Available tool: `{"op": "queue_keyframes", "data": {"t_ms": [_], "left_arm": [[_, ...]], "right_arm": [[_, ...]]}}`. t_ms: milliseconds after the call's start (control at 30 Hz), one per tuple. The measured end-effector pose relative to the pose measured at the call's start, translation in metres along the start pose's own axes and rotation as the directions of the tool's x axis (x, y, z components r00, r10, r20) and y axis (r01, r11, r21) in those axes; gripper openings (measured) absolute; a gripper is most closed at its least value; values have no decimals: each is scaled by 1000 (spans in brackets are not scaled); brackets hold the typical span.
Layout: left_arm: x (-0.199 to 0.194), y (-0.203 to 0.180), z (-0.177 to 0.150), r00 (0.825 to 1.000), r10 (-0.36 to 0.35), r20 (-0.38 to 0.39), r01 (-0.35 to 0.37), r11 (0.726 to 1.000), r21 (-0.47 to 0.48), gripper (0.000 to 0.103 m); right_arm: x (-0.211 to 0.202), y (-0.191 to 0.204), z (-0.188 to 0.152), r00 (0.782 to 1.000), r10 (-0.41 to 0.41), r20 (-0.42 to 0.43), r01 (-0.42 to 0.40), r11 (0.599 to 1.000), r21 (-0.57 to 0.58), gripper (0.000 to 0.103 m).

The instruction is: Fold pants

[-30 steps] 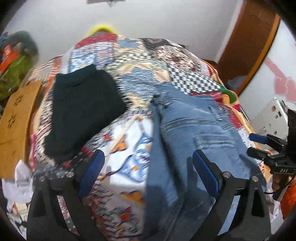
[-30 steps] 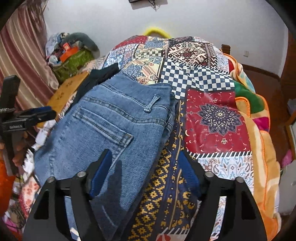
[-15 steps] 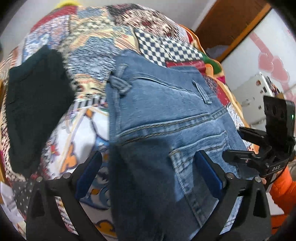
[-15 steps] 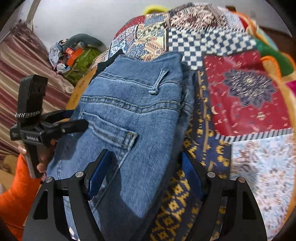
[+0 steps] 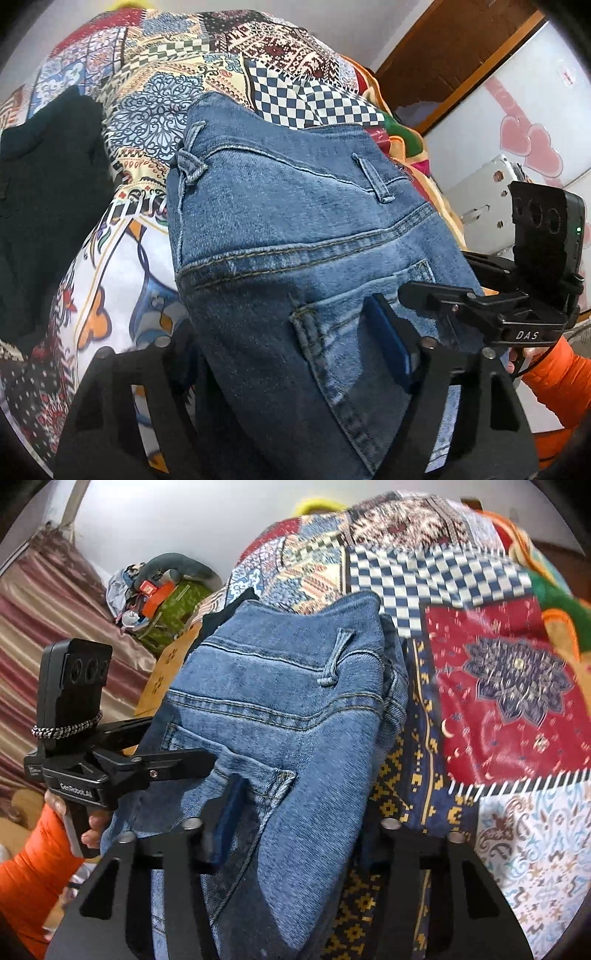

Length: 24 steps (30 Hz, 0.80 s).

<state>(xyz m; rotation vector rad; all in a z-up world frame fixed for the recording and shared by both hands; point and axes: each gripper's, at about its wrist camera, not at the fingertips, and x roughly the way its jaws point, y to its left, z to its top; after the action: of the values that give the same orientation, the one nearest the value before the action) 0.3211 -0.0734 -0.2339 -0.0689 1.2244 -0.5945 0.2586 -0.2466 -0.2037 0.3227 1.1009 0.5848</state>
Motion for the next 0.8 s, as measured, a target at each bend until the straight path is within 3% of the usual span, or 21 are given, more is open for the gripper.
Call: {"op": "queue_keyframes", "data": {"t_ms": [67, 300, 467, 633, 800], "left_arm": [[-6, -4, -9, 1000, 8, 20, -8, 1000, -6, 74], [-36, -18, -35, 995, 65, 80, -64, 998, -6, 60], [-70, -19, -55, 980, 133, 150, -134, 991, -6, 56], [-116, -6, -69, 951, 177, 253, -172, 984, -39, 55], [-160, 13, -69, 907, 227, 354, -210, 974, -88, 54]], "right_arm": [[-4, 4, -1, 1000, 1, 5, -1, 1000, -19, 35], [-18, 32, -11, 1000, -10, 14, 12, 994, -108, 29], [-20, 64, -11, 1000, -22, 21, 25, 983, -183, 28], [-18, 100, -1, 999, 2, 53, 12, 967, -256, 27], [-16, 137, 22, 995, 41, 96, -7, 945, -327, 27]]}}
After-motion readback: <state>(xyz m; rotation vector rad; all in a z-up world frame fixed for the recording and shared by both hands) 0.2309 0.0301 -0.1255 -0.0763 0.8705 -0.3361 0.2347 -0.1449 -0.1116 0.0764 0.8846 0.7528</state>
